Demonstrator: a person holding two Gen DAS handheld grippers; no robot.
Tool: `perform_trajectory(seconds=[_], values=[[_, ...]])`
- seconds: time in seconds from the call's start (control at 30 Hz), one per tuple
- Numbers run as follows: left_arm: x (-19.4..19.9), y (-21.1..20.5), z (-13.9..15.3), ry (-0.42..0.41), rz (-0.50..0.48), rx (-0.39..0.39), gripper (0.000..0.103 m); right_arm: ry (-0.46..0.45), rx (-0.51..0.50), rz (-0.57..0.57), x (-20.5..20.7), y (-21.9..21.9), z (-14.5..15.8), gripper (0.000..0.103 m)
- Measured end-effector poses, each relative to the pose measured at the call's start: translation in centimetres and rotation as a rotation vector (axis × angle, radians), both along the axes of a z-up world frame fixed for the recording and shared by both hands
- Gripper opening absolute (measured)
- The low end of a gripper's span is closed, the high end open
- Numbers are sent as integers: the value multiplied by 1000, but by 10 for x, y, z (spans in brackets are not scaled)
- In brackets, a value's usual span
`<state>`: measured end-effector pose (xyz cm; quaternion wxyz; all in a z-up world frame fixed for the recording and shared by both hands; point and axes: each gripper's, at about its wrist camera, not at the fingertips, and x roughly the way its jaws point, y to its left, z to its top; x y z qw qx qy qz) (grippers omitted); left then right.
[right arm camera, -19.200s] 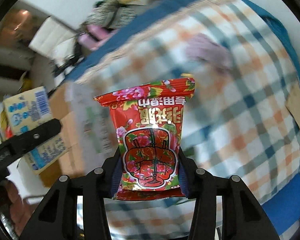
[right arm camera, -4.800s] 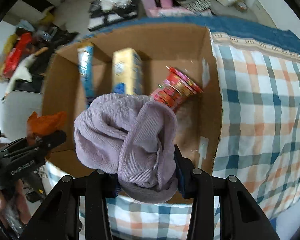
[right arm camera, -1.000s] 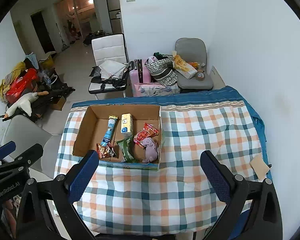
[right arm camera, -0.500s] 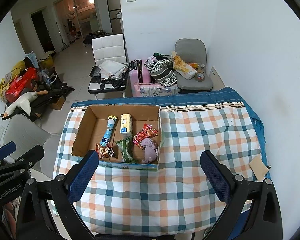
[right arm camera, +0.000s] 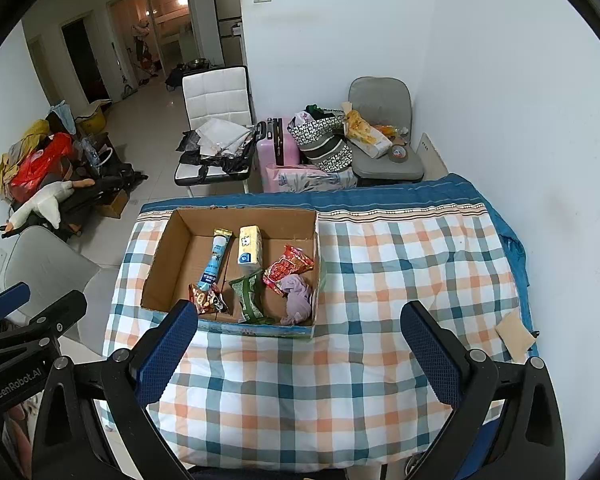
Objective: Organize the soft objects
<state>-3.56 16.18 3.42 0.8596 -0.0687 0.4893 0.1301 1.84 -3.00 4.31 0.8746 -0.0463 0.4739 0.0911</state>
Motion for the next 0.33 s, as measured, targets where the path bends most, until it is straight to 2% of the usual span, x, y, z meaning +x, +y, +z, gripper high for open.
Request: perform_trajectory(seconds=[0.33], values=[[-1,1,-2,4,-1,0,93,-1,-2,5,-2,0,0,103]])
